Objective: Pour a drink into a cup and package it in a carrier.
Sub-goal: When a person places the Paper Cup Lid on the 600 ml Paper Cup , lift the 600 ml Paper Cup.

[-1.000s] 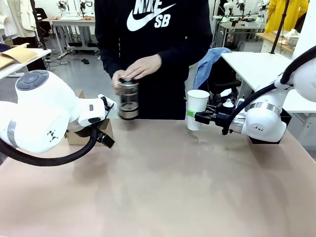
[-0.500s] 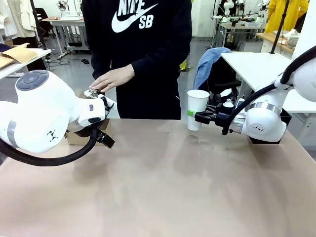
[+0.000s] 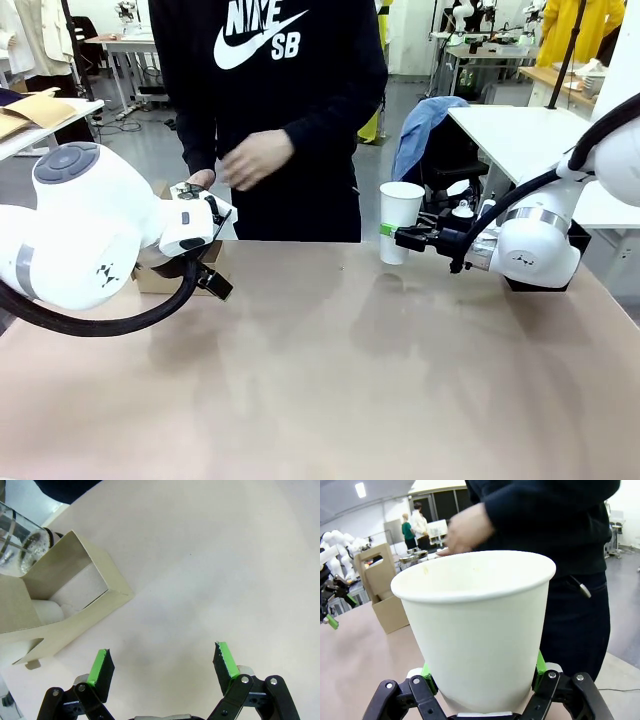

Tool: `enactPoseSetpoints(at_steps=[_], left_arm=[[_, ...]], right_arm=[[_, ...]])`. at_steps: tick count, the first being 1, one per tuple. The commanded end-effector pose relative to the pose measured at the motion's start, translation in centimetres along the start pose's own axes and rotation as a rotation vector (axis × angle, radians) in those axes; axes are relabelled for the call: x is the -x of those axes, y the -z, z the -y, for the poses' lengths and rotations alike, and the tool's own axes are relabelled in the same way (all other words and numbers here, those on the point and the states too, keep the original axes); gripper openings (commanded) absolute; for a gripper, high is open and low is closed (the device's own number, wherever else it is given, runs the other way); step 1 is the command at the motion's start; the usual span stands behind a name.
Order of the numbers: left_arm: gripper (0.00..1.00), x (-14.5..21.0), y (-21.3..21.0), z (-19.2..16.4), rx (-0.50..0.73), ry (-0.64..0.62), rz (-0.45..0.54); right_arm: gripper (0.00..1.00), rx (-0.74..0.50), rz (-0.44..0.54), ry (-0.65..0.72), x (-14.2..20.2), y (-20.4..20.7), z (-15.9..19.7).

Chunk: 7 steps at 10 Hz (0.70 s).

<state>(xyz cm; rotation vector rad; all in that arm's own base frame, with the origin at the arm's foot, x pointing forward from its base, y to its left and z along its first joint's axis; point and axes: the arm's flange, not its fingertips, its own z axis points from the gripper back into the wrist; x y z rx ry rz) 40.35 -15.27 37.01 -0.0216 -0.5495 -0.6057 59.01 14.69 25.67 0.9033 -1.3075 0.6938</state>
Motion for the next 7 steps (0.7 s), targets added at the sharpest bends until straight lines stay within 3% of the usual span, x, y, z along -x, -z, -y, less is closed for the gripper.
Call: enactPoseSetpoints(at_steps=[1, 7], left_arm=[[1.00, 0.02, -0.04, -0.07, 0.002, -0.001, 0.001], [1.00, 0.02, -0.04, -0.07, 0.002, -0.001, 0.001]], right_arm=[[0.81, 0.001, 0.004, 0.011, -0.39, 0.22, -0.11], [0.81, 0.001, 0.004, 0.011, -0.39, 0.22, -0.11]])
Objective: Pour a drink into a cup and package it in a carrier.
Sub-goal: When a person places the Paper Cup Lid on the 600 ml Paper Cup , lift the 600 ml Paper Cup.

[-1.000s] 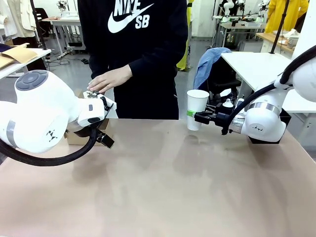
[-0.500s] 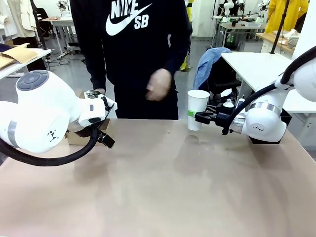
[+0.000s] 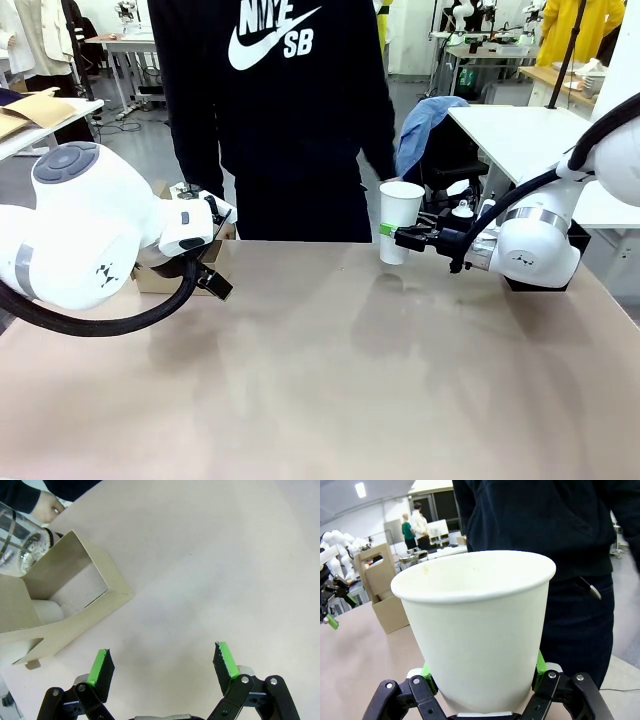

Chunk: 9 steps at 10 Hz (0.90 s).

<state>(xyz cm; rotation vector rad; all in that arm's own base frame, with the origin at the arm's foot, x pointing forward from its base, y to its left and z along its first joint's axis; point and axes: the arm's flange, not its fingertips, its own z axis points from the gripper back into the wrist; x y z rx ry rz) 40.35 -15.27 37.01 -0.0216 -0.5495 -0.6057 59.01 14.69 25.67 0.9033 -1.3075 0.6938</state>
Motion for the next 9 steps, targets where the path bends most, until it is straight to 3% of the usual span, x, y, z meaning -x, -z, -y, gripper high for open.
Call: enactPoseSetpoints(at_steps=[1, 9], left_arm=[[1.00, 0.02, -0.04, -0.07, 0.002, -0.001, 0.001], [1.00, 0.02, -0.04, -0.07, 0.002, -0.001, 0.001]], right_arm=[[0.81, 0.001, 0.004, 0.011, -0.39, 0.22, -0.10], [0.81, 0.001, 0.004, 0.011, -0.39, 0.22, -0.10]])
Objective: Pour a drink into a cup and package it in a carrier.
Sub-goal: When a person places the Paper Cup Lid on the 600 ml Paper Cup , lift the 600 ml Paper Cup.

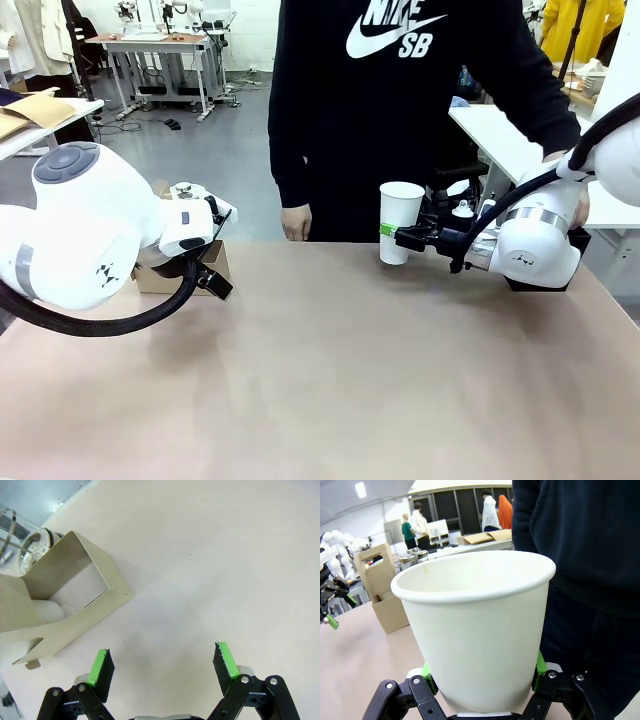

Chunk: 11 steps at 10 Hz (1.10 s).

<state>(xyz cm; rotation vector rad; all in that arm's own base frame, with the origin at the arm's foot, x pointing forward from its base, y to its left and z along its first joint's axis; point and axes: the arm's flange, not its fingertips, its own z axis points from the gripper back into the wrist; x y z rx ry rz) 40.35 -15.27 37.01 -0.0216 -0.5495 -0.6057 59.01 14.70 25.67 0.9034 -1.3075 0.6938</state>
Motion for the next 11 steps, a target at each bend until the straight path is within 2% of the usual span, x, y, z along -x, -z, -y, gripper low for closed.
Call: enactPoseSetpoints(at_steps=[1, 11], left_arm=[[1.00, 0.02, -0.04, -0.07, 0.002, -0.001, 0.001], [1.00, 0.02, -0.04, -0.07, 0.002, -0.001, 0.001]], right_arm=[[0.81, 0.001, 0.004, 0.011, -0.39, 0.22, -0.10], [0.81, 0.001, 0.004, 0.011, -0.39, 0.22, -0.10]])
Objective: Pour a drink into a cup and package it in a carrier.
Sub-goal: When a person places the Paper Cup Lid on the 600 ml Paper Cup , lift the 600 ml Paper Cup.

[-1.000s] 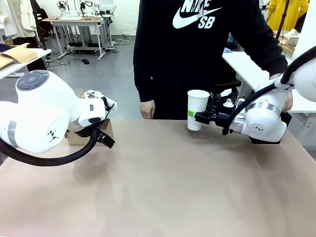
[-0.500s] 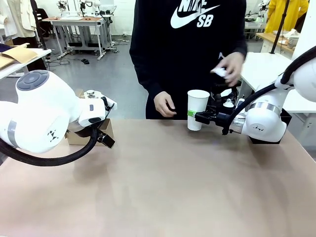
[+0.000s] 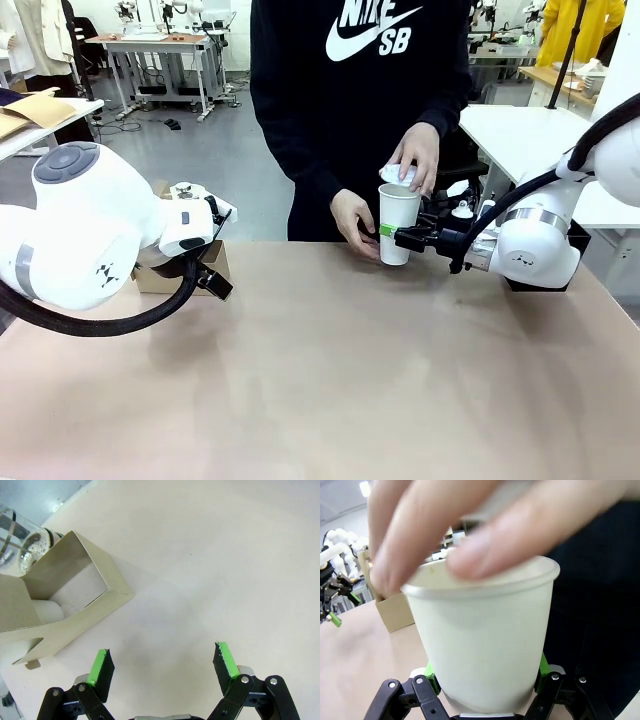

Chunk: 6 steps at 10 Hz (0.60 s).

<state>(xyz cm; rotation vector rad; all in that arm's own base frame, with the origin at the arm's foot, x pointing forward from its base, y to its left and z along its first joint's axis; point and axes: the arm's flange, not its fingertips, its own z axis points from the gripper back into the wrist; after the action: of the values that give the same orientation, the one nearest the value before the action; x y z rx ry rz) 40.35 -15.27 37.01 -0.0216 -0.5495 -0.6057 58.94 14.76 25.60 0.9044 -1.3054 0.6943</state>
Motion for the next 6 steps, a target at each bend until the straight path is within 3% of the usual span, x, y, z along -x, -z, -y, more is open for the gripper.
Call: enactPoseSetpoints(at_steps=[1, 6], left_arm=[[1.00, 0.02, -0.04, -0.07, 0.002, -0.001, 0.001], [1.00, 0.02, -0.04, -0.07, 0.002, -0.001, 0.001]], right_arm=[[0.81, 0.002, 0.006, 0.009, -0.48, 0.20, -0.03], [0.81, 0.002, 0.006, 0.009, -0.48, 0.20, -0.03]])
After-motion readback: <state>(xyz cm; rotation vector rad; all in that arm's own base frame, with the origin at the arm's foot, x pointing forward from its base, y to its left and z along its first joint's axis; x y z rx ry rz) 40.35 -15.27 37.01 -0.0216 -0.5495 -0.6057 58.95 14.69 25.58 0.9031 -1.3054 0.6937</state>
